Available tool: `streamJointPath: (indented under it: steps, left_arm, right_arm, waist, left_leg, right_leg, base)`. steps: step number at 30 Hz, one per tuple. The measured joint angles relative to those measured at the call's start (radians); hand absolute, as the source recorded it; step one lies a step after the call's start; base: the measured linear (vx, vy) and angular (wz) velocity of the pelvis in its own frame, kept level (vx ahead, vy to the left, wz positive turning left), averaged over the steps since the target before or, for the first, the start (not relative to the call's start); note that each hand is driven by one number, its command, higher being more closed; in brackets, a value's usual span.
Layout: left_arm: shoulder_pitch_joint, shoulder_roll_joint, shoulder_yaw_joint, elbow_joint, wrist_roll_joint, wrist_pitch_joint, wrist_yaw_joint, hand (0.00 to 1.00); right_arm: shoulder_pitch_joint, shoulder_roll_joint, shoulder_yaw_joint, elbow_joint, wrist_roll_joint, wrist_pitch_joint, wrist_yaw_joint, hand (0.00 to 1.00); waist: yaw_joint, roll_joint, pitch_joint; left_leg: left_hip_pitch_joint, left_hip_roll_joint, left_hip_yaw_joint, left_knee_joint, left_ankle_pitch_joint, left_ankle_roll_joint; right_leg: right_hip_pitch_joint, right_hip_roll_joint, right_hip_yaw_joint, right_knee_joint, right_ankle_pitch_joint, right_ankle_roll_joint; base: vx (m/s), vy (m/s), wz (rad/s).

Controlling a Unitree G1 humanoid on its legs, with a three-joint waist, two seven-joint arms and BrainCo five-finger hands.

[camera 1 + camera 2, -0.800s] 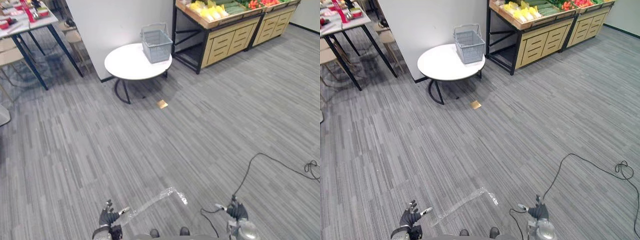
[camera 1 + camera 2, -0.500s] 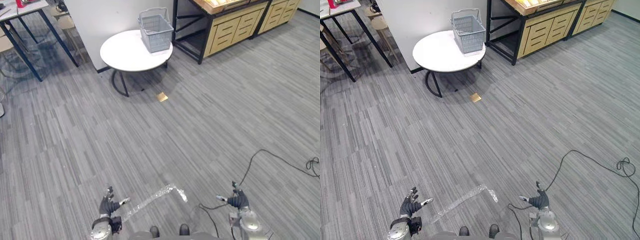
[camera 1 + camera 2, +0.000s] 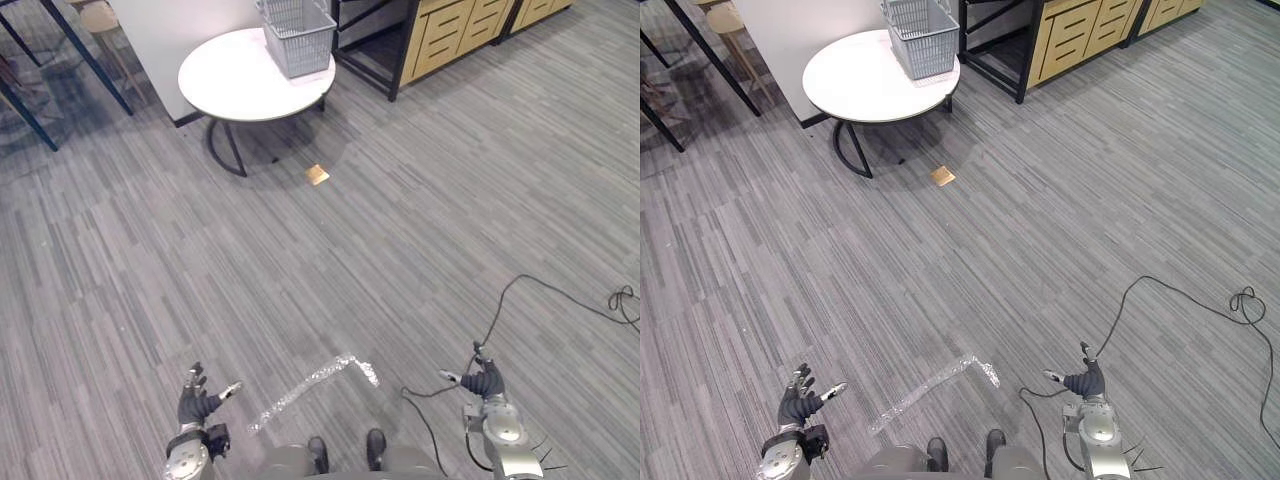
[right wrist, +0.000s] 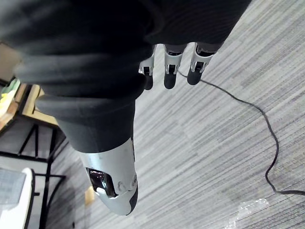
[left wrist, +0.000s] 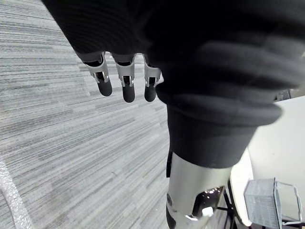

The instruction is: Pick vegetable in the basket

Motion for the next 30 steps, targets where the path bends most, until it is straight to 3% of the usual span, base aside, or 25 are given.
streamJointPath:
  steps: [2, 4, 6, 7, 8, 9, 10, 11, 12, 13, 14, 15, 16, 17, 18, 19, 20, 22, 24, 25, 26, 27, 30]
  left_arm:
    - [-0.003, 0.014, -0.011, -0.003, 0.000, 0.001, 0.001, 0.00]
    - [-0.015, 0.020, -0.032, -0.004, 0.000, 0.002, 0.002, 0.00]
    - [-0.063, 0.014, -0.045, -0.003, 0.000, 0.003, 0.004, 0.00]
    - [-0.082, 0.012, -0.046, -0.003, 0.000, 0.002, 0.008, 0.00]
    - [-0.101, 0.011, -0.048, 0.000, 0.000, 0.002, 0.016, 0.00]
    - [-0.109, 0.011, -0.049, 0.002, 0.000, 0.002, 0.016, 0.00]
    - [-0.112, 0.012, -0.067, 0.015, 0.001, -0.001, 0.018, 0.00]
    - [-0.132, -0.006, -0.078, 0.033, 0.001, 0.001, 0.016, 0.00]
    - [-0.141, -0.010, -0.084, 0.035, 0.003, 0.001, 0.013, 0.00]
    - [-0.159, -0.036, -0.085, 0.037, 0.002, 0.003, 0.013, 0.00]
    - [-0.156, -0.064, -0.085, 0.038, 0.000, 0.003, 0.012, 0.00]
    - [-0.145, -0.071, -0.085, 0.039, -0.001, -0.001, 0.010, 0.00]
    - [-0.138, -0.069, -0.082, 0.043, -0.003, -0.006, 0.006, 0.00]
    - [-0.137, -0.060, -0.080, 0.051, -0.004, -0.005, 0.002, 0.00]
    - [-0.137, -0.055, -0.079, 0.053, -0.005, -0.004, -0.002, 0.00]
    - [-0.136, -0.053, -0.077, 0.056, -0.005, -0.003, -0.003, 0.00]
    - [-0.134, -0.053, -0.077, 0.057, -0.005, -0.002, -0.004, 0.00]
    - [-0.125, -0.052, -0.075, 0.060, -0.004, 0.002, -0.004, 0.00]
    - [-0.110, -0.052, -0.075, 0.067, -0.004, 0.004, -0.003, 0.00]
    - [-0.099, -0.054, -0.075, 0.067, -0.003, 0.004, -0.003, 0.00]
    - [-0.091, -0.046, -0.073, 0.077, -0.003, 0.005, 0.002, 0.00]
    - [-0.113, -0.043, -0.072, 0.085, -0.003, 0.004, 0.017, 0.00]
    - [-0.129, -0.046, -0.065, 0.082, 0.001, 0.002, 0.018, 0.00]
  right_arm:
    - [0.025, 0.006, -0.001, -0.014, 0.012, 0.010, 0.000, 0.00]
    - [0.024, 0.005, -0.005, -0.050, 0.025, 0.013, 0.000, 0.00]
    - [0.005, -0.003, -0.007, -0.086, 0.032, 0.007, 0.000, 0.00]
    - [-0.007, -0.001, -0.004, -0.086, 0.032, 0.007, 0.001, 0.00]
    - [-0.013, -0.001, 0.003, -0.087, 0.032, 0.005, 0.001, 0.00]
    - [-0.013, -0.001, 0.004, -0.089, 0.032, 0.005, 0.001, 0.00]
    - [-0.001, -0.002, 0.004, -0.106, 0.032, 0.006, 0.001, 0.00]
    - [-0.015, -0.017, 0.002, -0.121, 0.032, 0.008, 0.002, 0.00]
    - [-0.025, -0.013, 0.002, -0.128, 0.031, 0.008, 0.003, 0.00]
    - [-0.030, -0.016, 0.003, -0.142, 0.031, 0.008, 0.005, 0.00]
    - [-0.028, -0.021, 0.006, -0.151, 0.031, 0.008, 0.005, 0.00]
    - [-0.029, -0.023, 0.014, -0.151, 0.031, 0.008, 0.003, 0.00]
    - [-0.024, -0.015, 0.028, -0.152, 0.031, 0.005, 0.002, 0.00]
    - [-0.028, -0.007, 0.038, -0.155, 0.032, -0.003, -0.001, 0.00]
    - [-0.030, 0.001, 0.042, -0.161, 0.033, -0.013, -0.002, 0.00]
    - [-0.037, 0.007, 0.042, -0.164, 0.036, -0.015, -0.009, 0.00]
    - [-0.040, 0.007, 0.043, -0.164, 0.043, -0.015, -0.014, 0.00]
    - [-0.049, 0.004, 0.039, -0.157, 0.062, -0.012, -0.019, 0.00]
    - [-0.053, 0.003, 0.037, -0.153, 0.062, -0.011, -0.019, 0.00]
    - [-0.049, 0.003, 0.032, -0.151, 0.062, -0.011, -0.021, 0.00]
    - [-0.049, 0.008, 0.035, -0.138, 0.062, -0.008, -0.027, 0.00]
    - [-0.048, 0.019, 0.046, -0.134, 0.061, -0.007, -0.034, 0.00]
    - [-0.045, 0.022, 0.043, -0.147, 0.055, -0.007, -0.038, 0.00]
  waist:
    - [-0.022, -0.003, 0.010]
    - [-0.040, -0.004, 0.013]
    - [-0.049, 0.028, 0.038]
    - [-0.048, 0.028, 0.051]
    - [-0.052, 0.025, 0.052]
    - [-0.054, 0.024, 0.052]
    - [-0.060, 0.023, 0.046]
    - [-0.066, 0.068, 0.056]
    - [-0.073, 0.070, 0.059]
    - [-0.082, 0.067, 0.063]
    - [-0.080, 0.060, 0.079]
    - [-0.077, 0.058, 0.083]
    - [-0.072, 0.067, 0.086]
    - [-0.059, 0.058, 0.090]
    - [-0.039, 0.043, 0.097]
    - [-0.018, 0.031, 0.103]
    - [-0.014, 0.030, 0.104]
    - [0.009, 0.009, 0.119]
    - [0.016, -0.003, 0.125]
    - [0.020, 0.001, 0.123]
    - [0.036, 0.001, 0.118]
    - [0.031, -0.041, 0.107]
    - [0.035, -0.054, 0.099]
  left_leg:
    - [0.061, -0.007, -0.034, -0.014, -0.024, 0.001]
    - [0.124, -0.003, -0.068, -0.063, -0.028, -0.006]
    - [0.188, 0.048, -0.090, -0.105, -0.037, -0.046]
    - [0.216, 0.063, -0.090, -0.106, -0.032, -0.073]
    - [0.253, 0.076, -0.097, -0.106, -0.034, -0.113]
    - [0.271, 0.080, -0.107, -0.106, -0.038, -0.126]
    - [0.313, 0.093, -0.135, -0.093, -0.047, -0.147]
    - [0.316, 0.138, -0.139, -0.043, -0.024, -0.207]
    - [0.289, 0.144, -0.138, 0.002, 0.018, -0.277]
    - [0.231, 0.119, -0.140, 0.125, 0.177, -0.284]
    - [0.177, 0.112, -0.137, 0.280, 0.413, -0.263]
    - [0.143, 0.130, -0.134, 0.389, 0.419, -0.262]
    - [0.048, 0.198, -0.093, 0.616, 0.363, -0.233]
    - [-0.017, 0.232, -0.061, 0.733, 0.318, -0.178]
    - [-0.084, 0.252, -0.033, 0.793, 0.280, -0.134]
    - [-0.183, 0.264, -0.011, 0.801, 0.234, -0.123]
    - [-0.235, 0.263, -0.003, 0.774, 0.213, -0.123]
    - [-0.368, 0.221, 0.036, 0.521, 0.172, -0.119]
    - [-0.403, 0.159, 0.023, 0.224, 0.205, -0.142]
    - [-0.397, 0.141, 0.011, 0.048, 0.263, -0.147]
    - [-0.376, 0.125, 0.005, -0.004, 0.444, -0.078]
    - [-0.380, 0.083, 0.022, 0.017, 0.390, -0.056]
    - [-0.396, 0.058, 0.033, 0.155, 0.257, -0.007]
  right_leg:
    - [-0.042, -0.023, -0.048, 0.083, -0.048, -0.014]
    - [-0.121, -0.038, -0.097, 0.068, -0.068, -0.013]
    - [-0.222, -0.021, -0.157, -0.051, -0.031, -0.028]
    - [-0.250, -0.010, -0.179, -0.148, 0.033, -0.034]
    - [-0.272, 0.006, -0.187, -0.304, 0.145, -0.058]
    - [-0.272, 0.018, -0.182, -0.380, 0.203, -0.074]
    - [-0.278, 0.032, -0.163, -0.411, 0.385, -0.131]
    - [-0.296, 0.049, -0.181, -0.301, 0.373, -0.197]
    - [-0.305, 0.040, -0.181, -0.262, 0.326, -0.206]
    - [-0.291, 0.011, -0.184, -0.211, 0.268, -0.212]
    - [-0.190, -0.001, -0.183, -0.256, 0.221, -0.205]
    - [-0.118, 0.008, -0.181, -0.305, 0.204, -0.192]
    - [0.013, 0.041, -0.182, -0.383, 0.191, -0.195]
    - [0.092, 0.057, -0.176, -0.430, 0.178, -0.200]
    - [0.163, 0.067, -0.160, -0.479, 0.162, -0.196]
    - [0.245, 0.074, -0.148, -0.548, 0.155, -0.186]
    - [0.278, 0.074, -0.146, -0.578, 0.153, -0.182]
    - [0.382, 0.056, -0.123, -0.648, 0.127, -0.146]
    - [0.451, 0.030, -0.102, -0.665, 0.079, -0.103]
    - [0.480, 0.025, -0.091, -0.670, 0.052, -0.085]
    - [0.513, 0.017, -0.060, -0.668, 0.014, -0.059]
    - [0.512, -0.027, -0.039, -0.657, 0.013, -0.070]
    - [0.479, -0.074, 0.016, -0.513, 0.008, -0.045]
  base:
    - [0.32, 0.051, 0.48]
    - [0.48, 0.005, 0.59]
    - [0.66, -0.051, 0.50]
    - [0.60, -0.073, 0.29]
    - [0.68, -0.105, 0.25]
    - [0.77, -0.150, 0.38]
    - [0.96, -0.184, 0.25]
    - [0.79, -0.156, 0.27]
    - [0.76, -0.152, 0.23]
    - [0.76, -0.179, 0.35]
    - [0.78, -0.196, 0.28]
    - [0.80, -0.188, 0.18]
    - [0.76, -0.159, 0.04]
    - [0.72, -0.136, -0.10]
    - [0.66, -0.107, -0.27]
    - [0.49, -0.056, -0.25]
    - [0.60, -0.030, -0.16]
    - [0.70, 0.070, -0.25]
    - [0.60, 0.158, -0.37]
    - [0.65, 0.242, -0.50]
    - [0.66, 0.251, -0.36]
    - [0.66, 0.240, -0.18]
    - [0.62, 0.234, -0.02]
